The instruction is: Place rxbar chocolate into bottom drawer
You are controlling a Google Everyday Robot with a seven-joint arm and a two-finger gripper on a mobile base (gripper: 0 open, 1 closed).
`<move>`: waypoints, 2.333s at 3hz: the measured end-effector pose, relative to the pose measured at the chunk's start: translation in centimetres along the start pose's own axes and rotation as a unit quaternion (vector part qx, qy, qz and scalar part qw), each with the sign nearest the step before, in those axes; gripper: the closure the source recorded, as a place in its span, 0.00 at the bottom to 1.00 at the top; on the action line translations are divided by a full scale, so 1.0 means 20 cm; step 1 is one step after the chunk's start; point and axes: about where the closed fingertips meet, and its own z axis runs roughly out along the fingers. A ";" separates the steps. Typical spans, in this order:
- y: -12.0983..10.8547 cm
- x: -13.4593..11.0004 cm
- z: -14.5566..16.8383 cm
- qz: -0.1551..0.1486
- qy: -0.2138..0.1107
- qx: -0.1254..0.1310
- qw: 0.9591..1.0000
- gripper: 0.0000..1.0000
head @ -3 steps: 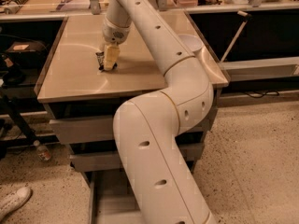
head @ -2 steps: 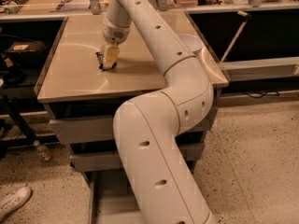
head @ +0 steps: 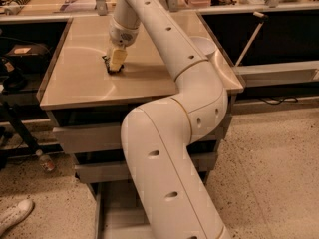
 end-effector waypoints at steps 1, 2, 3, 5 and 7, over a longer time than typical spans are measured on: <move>-0.02 -0.01 0.00 0.000 -0.003 0.007 1.000 1.00; -0.09 0.03 -0.13 0.026 -0.004 0.052 0.998 1.00; -0.11 0.07 -0.26 0.061 -0.011 0.087 0.994 1.00; 0.03 0.04 -0.54 0.108 -0.042 0.143 0.983 1.00; 0.18 0.00 -0.54 0.113 -0.035 0.125 0.985 1.00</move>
Offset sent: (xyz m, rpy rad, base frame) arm -0.0149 -0.0433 0.0451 0.0659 -0.1461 -0.1989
